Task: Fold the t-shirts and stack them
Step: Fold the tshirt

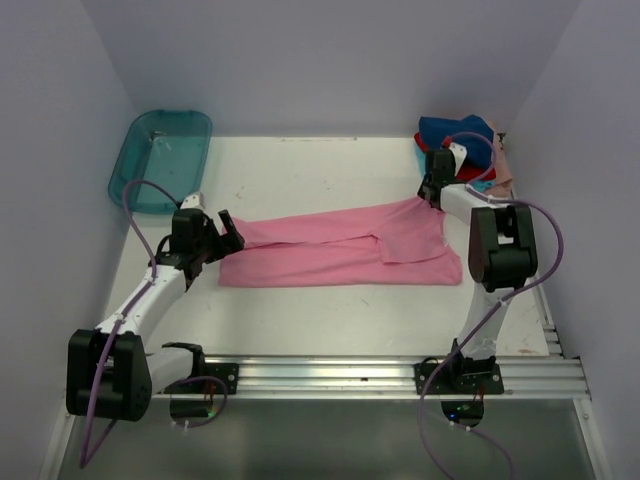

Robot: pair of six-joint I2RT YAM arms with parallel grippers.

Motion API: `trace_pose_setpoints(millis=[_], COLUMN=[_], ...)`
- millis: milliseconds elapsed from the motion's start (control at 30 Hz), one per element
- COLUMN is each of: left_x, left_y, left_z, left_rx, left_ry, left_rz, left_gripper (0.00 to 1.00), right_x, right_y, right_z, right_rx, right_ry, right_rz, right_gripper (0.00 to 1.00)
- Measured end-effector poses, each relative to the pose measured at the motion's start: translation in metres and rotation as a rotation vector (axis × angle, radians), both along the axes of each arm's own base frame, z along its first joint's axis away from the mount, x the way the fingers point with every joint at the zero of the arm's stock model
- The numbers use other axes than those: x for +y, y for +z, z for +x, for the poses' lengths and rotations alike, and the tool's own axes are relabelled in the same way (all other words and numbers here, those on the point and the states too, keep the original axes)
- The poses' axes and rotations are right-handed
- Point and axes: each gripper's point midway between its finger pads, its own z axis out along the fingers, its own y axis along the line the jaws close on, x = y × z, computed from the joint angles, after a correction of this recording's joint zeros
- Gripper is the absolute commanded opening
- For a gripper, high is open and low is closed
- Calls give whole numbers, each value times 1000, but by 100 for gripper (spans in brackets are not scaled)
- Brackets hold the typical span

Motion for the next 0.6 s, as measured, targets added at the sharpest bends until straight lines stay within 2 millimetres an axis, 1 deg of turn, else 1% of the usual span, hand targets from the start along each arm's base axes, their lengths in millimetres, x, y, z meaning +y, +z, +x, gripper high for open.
trace_pose_setpoints(millis=[133, 167, 267, 300, 367, 400, 433, 500, 567, 600], left_x=[0, 0, 0, 0, 0, 0, -1, -2, -5, -6], left_y=[0, 0, 0, 0, 0, 0, 1, 4, 10, 14], left_z=[0, 0, 0, 0, 0, 0, 1, 3, 7, 10], left_rx=[0, 0, 0, 0, -1, -2, -6, -21, -50, -68], left_ry=[0, 0, 0, 0, 0, -1, -3, -9, -17, -21], left_rz=[0, 0, 0, 0, 0, -1, -3, -10, -19, -24], left_gripper=[100, 100, 100, 100, 100, 100, 100, 100, 100, 100], right_x=[1, 1, 1, 1, 0, 1, 1, 2, 5, 9], right_y=[-5, -7, -7, -6, -2, 0, 3, 12, 31, 47], right_z=[11, 12, 15, 16, 19, 19, 16, -2, -19, -26], right_rx=[-6, -3, -5, -8, -21, -39, -53, -66, -97, -130], right_ry=[4, 5, 7, 6, 15, 18, 21, 31, 43, 54], right_rz=[-2, -4, -6, -6, -16, -16, -15, -18, -17, -14], right_gripper=[0, 8, 61, 69, 78, 88, 92, 99, 99, 99])
